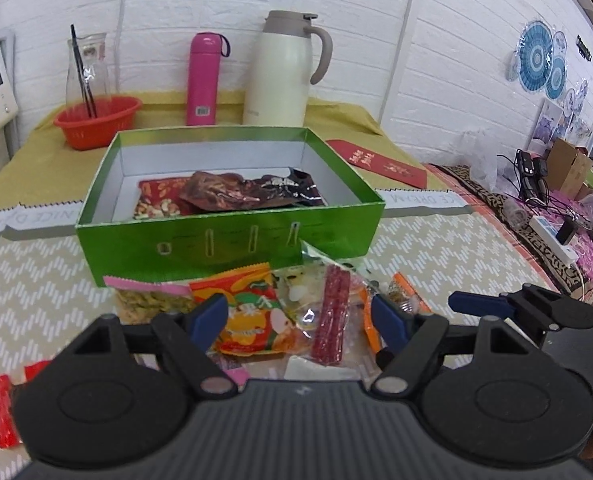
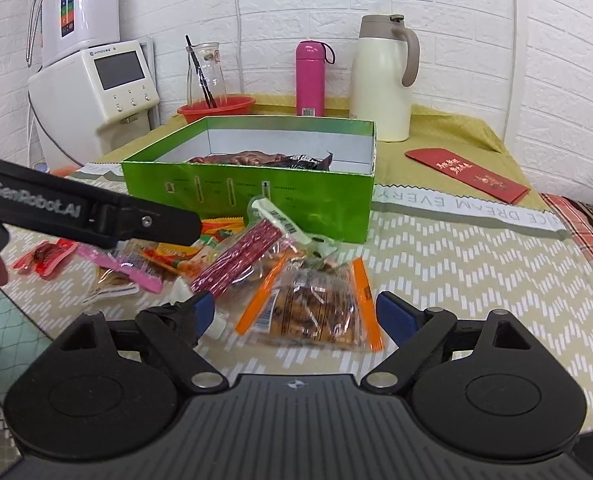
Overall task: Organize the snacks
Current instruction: 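Move both tools back to the snack pile, then grasp the red sausage-stick packet with the left tool while the right tool grasps the clear snack bag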
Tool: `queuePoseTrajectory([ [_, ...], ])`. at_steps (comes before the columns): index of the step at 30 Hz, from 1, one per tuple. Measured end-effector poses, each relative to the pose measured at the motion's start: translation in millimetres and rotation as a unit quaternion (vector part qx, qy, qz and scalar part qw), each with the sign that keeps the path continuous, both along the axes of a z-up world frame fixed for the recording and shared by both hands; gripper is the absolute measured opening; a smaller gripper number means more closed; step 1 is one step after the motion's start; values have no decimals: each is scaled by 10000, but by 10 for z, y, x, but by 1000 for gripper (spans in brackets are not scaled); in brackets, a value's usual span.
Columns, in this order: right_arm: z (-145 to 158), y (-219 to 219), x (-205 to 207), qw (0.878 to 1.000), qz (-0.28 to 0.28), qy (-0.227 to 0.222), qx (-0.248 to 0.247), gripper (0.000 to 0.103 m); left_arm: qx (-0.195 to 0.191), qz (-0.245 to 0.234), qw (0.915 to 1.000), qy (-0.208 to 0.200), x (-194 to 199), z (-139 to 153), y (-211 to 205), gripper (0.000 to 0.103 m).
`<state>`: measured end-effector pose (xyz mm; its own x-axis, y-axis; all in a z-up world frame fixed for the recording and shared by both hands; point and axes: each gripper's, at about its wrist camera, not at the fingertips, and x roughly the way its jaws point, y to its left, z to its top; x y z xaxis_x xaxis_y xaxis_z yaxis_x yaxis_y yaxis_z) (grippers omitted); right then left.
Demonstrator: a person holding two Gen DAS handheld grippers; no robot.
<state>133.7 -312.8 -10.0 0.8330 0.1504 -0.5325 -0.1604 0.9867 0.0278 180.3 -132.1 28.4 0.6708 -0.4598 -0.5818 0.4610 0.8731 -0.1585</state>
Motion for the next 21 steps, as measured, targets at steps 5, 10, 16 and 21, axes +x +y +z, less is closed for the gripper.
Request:
queuePoseTrajectory([
  [5,-131,-33,133,9998,60,204,-63,103,66,-15,9999,-83,40,17,78,78],
  [10,-121,-57,-47,9996,119,121,-224,92,185,-261,9994,-138,80,-37,-6,77],
  [16,-51,-136,-291,9988,247,291,-317,55,627,-548,9963,-223,96,-175,-335,78],
  [21,-67,-184,-399,9986,290,297,-324,49,998,-632,9923,-367,100,-289,-551,71],
])
